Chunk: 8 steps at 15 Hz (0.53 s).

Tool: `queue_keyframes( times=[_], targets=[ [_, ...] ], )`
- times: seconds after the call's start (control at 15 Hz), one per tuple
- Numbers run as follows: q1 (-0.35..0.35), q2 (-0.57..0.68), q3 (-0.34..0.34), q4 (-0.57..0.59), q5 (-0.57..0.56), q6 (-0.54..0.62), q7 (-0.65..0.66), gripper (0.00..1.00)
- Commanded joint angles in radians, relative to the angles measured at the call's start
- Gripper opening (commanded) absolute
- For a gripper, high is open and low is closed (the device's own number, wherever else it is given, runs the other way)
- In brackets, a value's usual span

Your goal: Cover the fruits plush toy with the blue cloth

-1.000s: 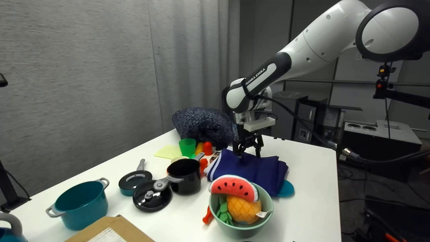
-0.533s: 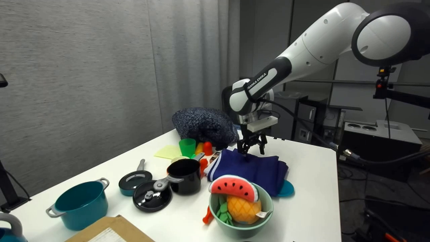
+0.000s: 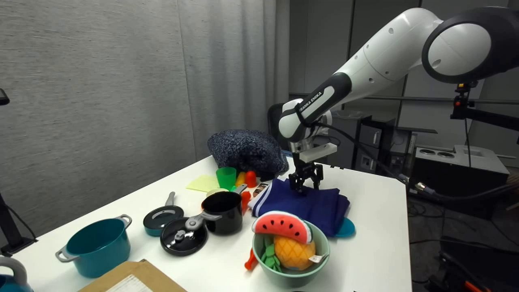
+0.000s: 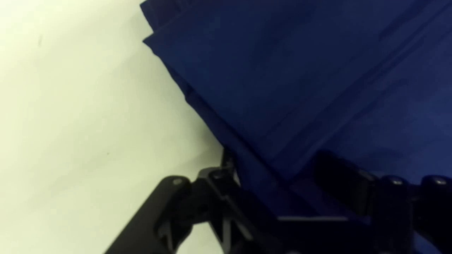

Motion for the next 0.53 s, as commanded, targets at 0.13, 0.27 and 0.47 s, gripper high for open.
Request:
queue_keyframes(
  times=[0.13, 0.27, 0.47],
  targets=[
    [-0.017, -0.002, -0.007, 0.017, -0.004, -0.012, -0.006, 0.15],
    [-0.014, -0.007, -0.013, 0.016, -0.017, -0.017, -0.013, 0.01],
    [-0.004, -0.017, -0.022, 0.009, -0.049, -0.020, -0.022, 0.01]
  ],
)
